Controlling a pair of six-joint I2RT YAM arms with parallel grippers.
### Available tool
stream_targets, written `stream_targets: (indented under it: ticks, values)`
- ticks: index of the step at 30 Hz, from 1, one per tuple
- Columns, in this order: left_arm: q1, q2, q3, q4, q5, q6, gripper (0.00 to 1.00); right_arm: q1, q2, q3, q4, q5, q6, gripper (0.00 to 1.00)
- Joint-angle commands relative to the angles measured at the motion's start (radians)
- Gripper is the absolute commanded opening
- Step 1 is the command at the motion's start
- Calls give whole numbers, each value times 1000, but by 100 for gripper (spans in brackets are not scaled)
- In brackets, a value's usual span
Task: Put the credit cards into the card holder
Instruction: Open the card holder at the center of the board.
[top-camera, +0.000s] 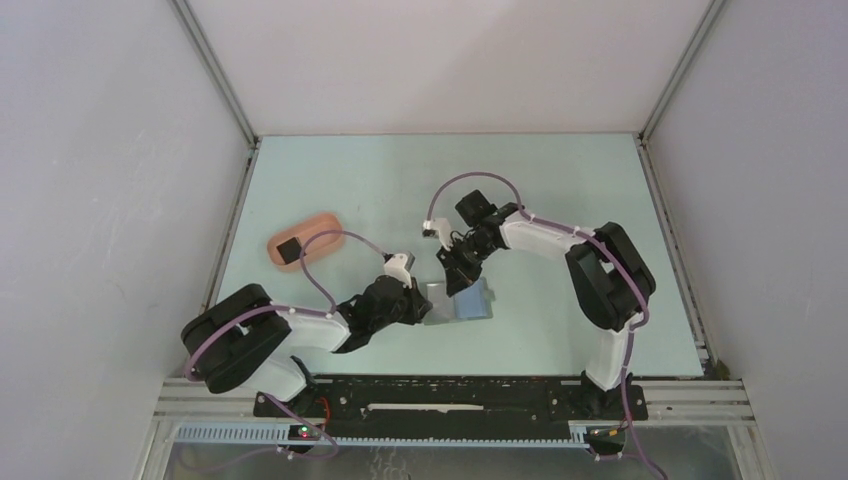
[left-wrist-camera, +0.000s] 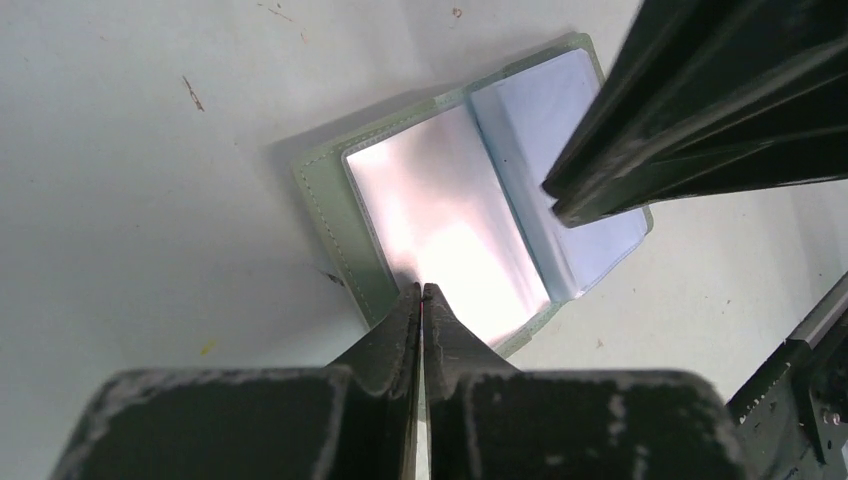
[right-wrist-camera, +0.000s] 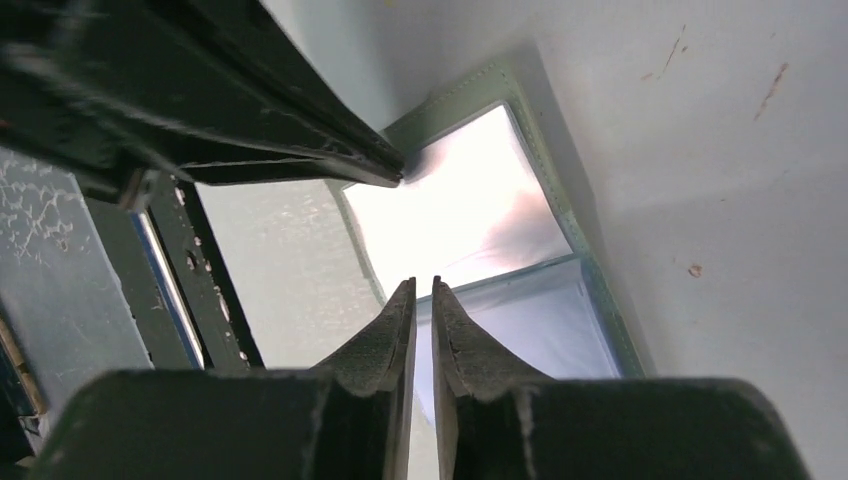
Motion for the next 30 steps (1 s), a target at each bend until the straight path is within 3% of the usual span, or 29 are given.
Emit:
stream_targets:
  ticks: [1, 9, 11, 13, 14, 18, 25, 30]
  values:
    - [7, 6, 45, 11, -3, 25, 6, -11, -139, 41, -21, -47, -62, 19]
    - [20, -32, 28, 23, 14, 36, 6, -75, -375, 1, -9, -133, -140, 22]
    - [27, -34, 24, 35, 33, 37, 6, -99, -426, 1, -25, -156, -187, 30]
    - [35, -34, 17, 55, 56, 31, 6, -122, -448, 2, -81, -201, -258, 52]
    - [37, -32, 13, 71, 72, 26, 7, -132, -444, 4, -113, -227, -261, 56]
    - [54, -18, 1, 125, 132, -6, 7, -158, -378, -4, -167, -319, -181, 55]
    - [101, 4, -33, 200, 195, -86, 6, -116, -367, -136, 115, -183, 34, 51]
    - [113, 28, -42, 222, 205, -101, 6, -80, -241, -136, 271, -97, 332, 46]
